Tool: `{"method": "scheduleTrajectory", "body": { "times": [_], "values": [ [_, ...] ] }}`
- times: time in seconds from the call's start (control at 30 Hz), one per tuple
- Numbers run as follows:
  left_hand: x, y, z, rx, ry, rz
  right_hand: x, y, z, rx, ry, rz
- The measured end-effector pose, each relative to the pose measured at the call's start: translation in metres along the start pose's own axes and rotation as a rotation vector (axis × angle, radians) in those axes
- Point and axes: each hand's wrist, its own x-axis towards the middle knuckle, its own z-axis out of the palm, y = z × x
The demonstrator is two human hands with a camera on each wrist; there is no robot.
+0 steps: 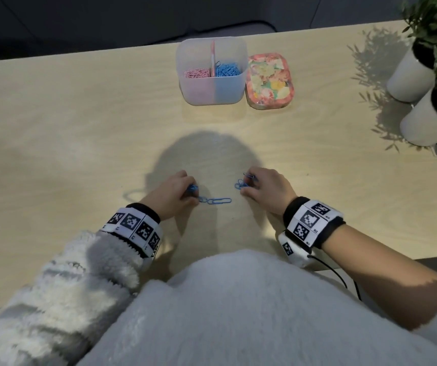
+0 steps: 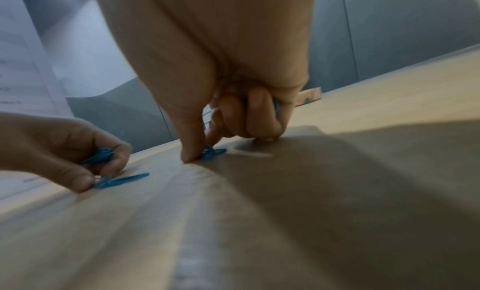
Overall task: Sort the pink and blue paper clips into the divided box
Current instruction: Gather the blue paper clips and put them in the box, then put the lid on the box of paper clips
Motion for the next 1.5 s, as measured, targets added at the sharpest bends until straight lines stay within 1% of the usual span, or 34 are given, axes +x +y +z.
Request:
{"method": "scheduleTrajectory", "body": {
  "times": [0.07,0.13,0.2,0.27,0.3,0.37,0.4,0.47,0.57,0.63,0.7,0.8,0.87,0.9,0.97,1.07,1.17,1.23,1.33,1.4,1.5],
  "values": [
    [0.004,0.000,-0.003,0.028,0.039,0.012,0.004,-0.003,0.003,-0.006,0.003,0.019],
    [0.006,0.001,-0.007,-0.006,0.065,-0.015,0.005,-0.005,0.004,-0.011,-0.006,0.030],
    [0.007,0.005,-0.011,-0.104,0.057,-0.064,0.007,-0.003,0.004,0.000,0.002,0.003],
    [0.011,0.011,-0.012,-0.266,0.020,-0.106,0.010,0.002,0.002,0.064,-0.001,-0.030],
    [0.014,0.014,-0.010,-0.344,0.002,-0.126,0.011,0.004,0.000,0.159,-0.010,-0.027],
    [0.017,0.021,-0.004,-0.436,-0.034,-0.158,0.013,0.006,-0.010,0.496,-0.044,0.057],
    [0.019,0.022,0.000,-0.414,-0.049,-0.145,0.015,0.007,-0.017,0.685,-0.069,0.114],
    [0.020,0.026,0.006,-0.224,-0.074,-0.087,0.019,0.004,-0.034,0.970,-0.103,0.217],
    [0.024,0.028,0.012,0.133,-0.061,0.062,0.037,-0.004,-0.065,1.197,-0.121,0.344],
    [0.027,0.028,0.013,0.243,-0.047,0.157,0.053,-0.015,-0.085,1.273,-0.120,0.365],
    [0.029,0.026,0.013,0.264,-0.058,0.187,0.072,-0.030,-0.105,1.304,-0.116,0.344],
    [0.031,0.024,0.013,0.274,-0.095,0.181,0.103,-0.057,-0.129,1.333,-0.119,0.291],
    [0.032,0.024,0.012,0.273,-0.108,0.172,0.125,-0.074,-0.141,1.304,-0.092,0.275],
    [0.034,0.023,0.009,0.252,-0.106,0.151,0.135,-0.083,-0.145,1.272,-0.080,0.265],
    [0.038,0.023,-0.002,0.125,-0.083,0.095,0.155,-0.098,-0.148,1.204,-0.052,0.243],
    [0.055,0.032,-0.036,-0.089,0.061,0.016,0.182,-0.111,-0.145,1.128,-0.015,0.250],
    [0.086,0.051,-0.081,-0.173,0.255,-0.023,0.200,-0.108,-0.138,0.957,-0.052,0.266],
    [0.117,0.062,-0.107,-0.239,0.320,-0.042,0.207,-0.102,-0.136,0.874,-0.048,0.232],
    [0.167,0.074,-0.134,-0.271,0.391,-0.104,0.204,-0.093,-0.139,0.893,0.084,0.126],
    [0.195,0.080,-0.143,-0.266,0.404,-0.165,0.196,-0.082,-0.144,0.884,0.227,0.051],
    [0.219,0.086,-0.144,-0.339,0.324,-0.251,0.178,-0.057,-0.149,0.803,0.459,-0.026]
  ]
}}
